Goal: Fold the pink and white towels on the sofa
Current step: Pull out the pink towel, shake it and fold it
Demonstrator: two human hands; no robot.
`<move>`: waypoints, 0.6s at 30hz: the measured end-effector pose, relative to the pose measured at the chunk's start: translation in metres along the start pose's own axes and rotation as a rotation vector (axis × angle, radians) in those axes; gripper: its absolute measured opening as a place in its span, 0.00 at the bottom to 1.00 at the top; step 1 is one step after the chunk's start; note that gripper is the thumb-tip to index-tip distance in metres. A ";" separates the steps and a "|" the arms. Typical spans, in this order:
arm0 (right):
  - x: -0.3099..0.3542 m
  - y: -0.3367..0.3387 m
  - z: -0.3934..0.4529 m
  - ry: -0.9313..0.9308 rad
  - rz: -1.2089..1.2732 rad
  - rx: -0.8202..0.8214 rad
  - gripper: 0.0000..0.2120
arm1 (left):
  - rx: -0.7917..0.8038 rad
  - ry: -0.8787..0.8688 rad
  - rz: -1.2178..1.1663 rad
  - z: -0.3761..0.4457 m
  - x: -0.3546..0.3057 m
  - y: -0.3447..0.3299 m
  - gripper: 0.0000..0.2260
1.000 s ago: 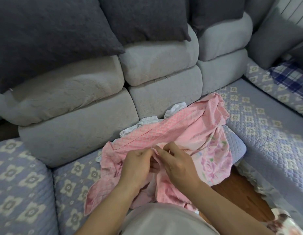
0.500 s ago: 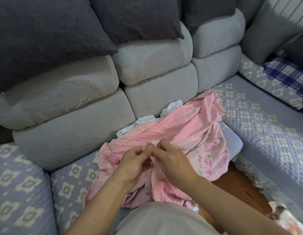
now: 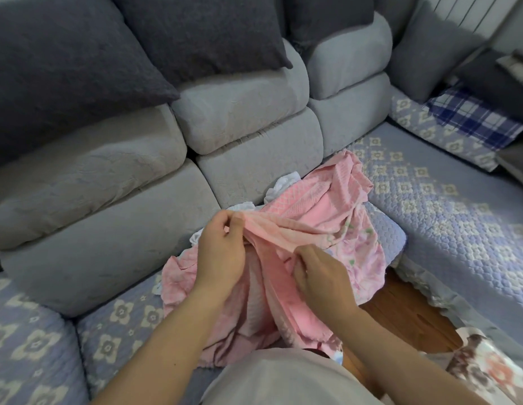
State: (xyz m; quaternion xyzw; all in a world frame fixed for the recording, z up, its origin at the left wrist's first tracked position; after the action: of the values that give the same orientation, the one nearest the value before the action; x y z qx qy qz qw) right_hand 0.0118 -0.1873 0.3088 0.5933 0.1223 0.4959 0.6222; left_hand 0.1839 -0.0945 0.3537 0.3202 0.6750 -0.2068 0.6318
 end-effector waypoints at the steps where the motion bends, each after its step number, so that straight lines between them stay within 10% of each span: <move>1: 0.000 0.008 0.002 0.037 -0.045 -0.091 0.05 | -0.008 0.009 0.011 0.005 -0.003 0.001 0.16; 12: -0.009 0.007 0.003 -0.068 0.205 -0.210 0.10 | 0.118 0.021 -0.178 0.001 -0.069 -0.028 0.13; 18: -0.019 0.053 0.030 -0.252 0.144 -0.543 0.04 | 0.108 0.014 -0.330 0.008 -0.110 -0.027 0.12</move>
State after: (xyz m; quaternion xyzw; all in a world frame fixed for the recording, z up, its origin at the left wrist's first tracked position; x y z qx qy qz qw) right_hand 0.0003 -0.2308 0.3542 0.4695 -0.1350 0.4757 0.7315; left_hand 0.1704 -0.1378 0.4576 0.2401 0.7106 -0.3413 0.5665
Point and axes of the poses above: each hand's wrist, its own z-axis towards the middle knuckle, its own y-axis out of the back of the hand, x = y × z, the point moved 2 cm from there along z, towards the middle knuckle, and after that the axes turned 7 degrees about x, right-handed, at the moved point
